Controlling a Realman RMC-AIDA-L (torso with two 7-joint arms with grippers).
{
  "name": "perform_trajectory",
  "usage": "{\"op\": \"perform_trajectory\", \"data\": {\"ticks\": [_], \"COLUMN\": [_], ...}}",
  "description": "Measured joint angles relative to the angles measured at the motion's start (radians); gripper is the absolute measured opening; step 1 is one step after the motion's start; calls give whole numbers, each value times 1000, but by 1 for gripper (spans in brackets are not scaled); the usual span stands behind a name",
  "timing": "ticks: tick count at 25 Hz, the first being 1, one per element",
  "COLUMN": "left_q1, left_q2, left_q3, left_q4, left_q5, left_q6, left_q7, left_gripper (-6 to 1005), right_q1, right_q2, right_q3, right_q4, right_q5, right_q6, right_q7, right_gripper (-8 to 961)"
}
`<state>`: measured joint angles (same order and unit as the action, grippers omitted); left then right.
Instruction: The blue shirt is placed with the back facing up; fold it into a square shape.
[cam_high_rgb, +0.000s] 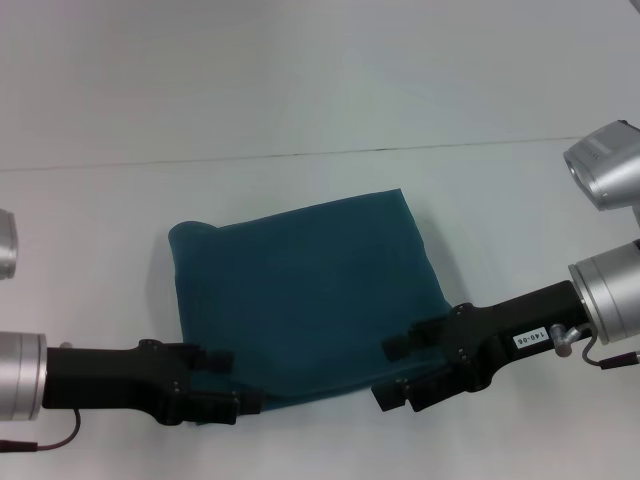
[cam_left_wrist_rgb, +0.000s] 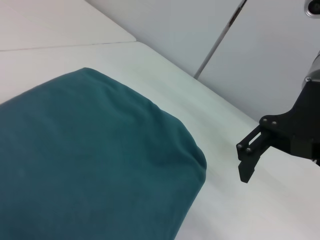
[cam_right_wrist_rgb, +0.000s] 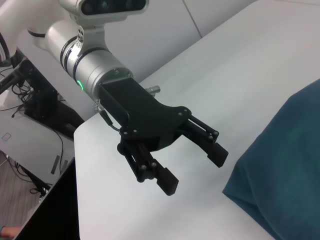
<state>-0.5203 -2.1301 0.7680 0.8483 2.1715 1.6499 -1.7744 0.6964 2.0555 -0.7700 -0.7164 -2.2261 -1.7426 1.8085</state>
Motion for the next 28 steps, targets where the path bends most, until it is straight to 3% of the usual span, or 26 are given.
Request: {"op": "perform_trajectory", "data": {"ticks": [28], "left_q1": [-3], "left_q2": [3], "left_q3": [-4], "left_q4": [12], "left_q5": [-1], "left_q6": [12], "left_q7": [-4], "left_gripper": [850], "right_q1": [-8], "right_q2": [-6], "right_q3": [0], "right_q4": [0], "right_q5": [1], "right_q6": [-3], "right_q7": [1], "right_gripper": [924]}}
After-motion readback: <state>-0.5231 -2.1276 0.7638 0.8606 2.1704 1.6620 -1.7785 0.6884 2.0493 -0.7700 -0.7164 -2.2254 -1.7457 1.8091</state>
